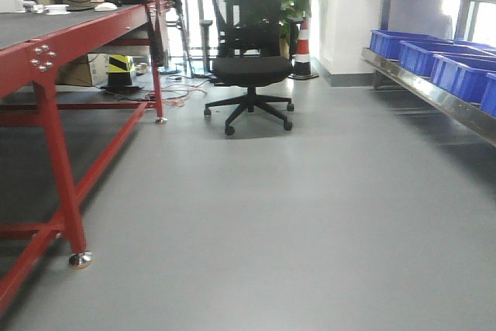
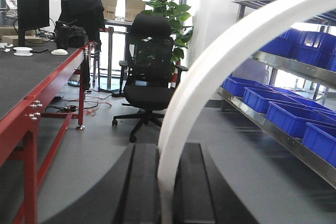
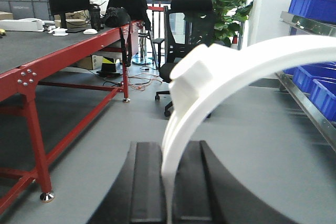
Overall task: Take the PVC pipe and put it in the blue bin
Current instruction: 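Hold both clamps and drive the base toward the blue bin shelf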
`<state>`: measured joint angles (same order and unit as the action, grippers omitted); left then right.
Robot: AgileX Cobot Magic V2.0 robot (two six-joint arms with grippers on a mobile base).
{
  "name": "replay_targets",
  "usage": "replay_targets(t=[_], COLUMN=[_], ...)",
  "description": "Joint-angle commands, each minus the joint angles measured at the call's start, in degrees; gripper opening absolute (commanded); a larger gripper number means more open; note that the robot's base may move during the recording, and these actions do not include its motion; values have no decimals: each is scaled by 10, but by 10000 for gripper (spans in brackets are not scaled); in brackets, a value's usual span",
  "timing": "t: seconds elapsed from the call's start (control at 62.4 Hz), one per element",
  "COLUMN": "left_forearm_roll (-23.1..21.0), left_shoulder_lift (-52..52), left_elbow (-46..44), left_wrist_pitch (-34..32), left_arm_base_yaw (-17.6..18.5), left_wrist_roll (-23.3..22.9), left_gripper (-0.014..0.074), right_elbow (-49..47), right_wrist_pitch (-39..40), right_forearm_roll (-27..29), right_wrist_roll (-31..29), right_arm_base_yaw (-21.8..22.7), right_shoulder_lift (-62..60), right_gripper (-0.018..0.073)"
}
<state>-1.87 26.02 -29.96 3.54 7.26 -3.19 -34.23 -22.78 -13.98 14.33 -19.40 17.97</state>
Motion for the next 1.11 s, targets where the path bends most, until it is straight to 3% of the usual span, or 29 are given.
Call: replay_targets(t=[0.0,1.09], left_forearm_roll=[0,0], left_shoulder_lift=[-1,-1], left_elbow=[-1,-1], left_wrist_pitch=[-20,-20], left_arm_base_yaw=[-3,-3], left_wrist_roll=[-4,-4], left_gripper=[-111,-111], right_elbow=[0,0], right_wrist_pitch=[13,13], right_forearm_roll=[-7,-7], right_wrist_roll=[-4,-4], right_arm_base_yaw=[1,1], right_shoulder_lift=[-2,-2], right_gripper=[-168,-168])
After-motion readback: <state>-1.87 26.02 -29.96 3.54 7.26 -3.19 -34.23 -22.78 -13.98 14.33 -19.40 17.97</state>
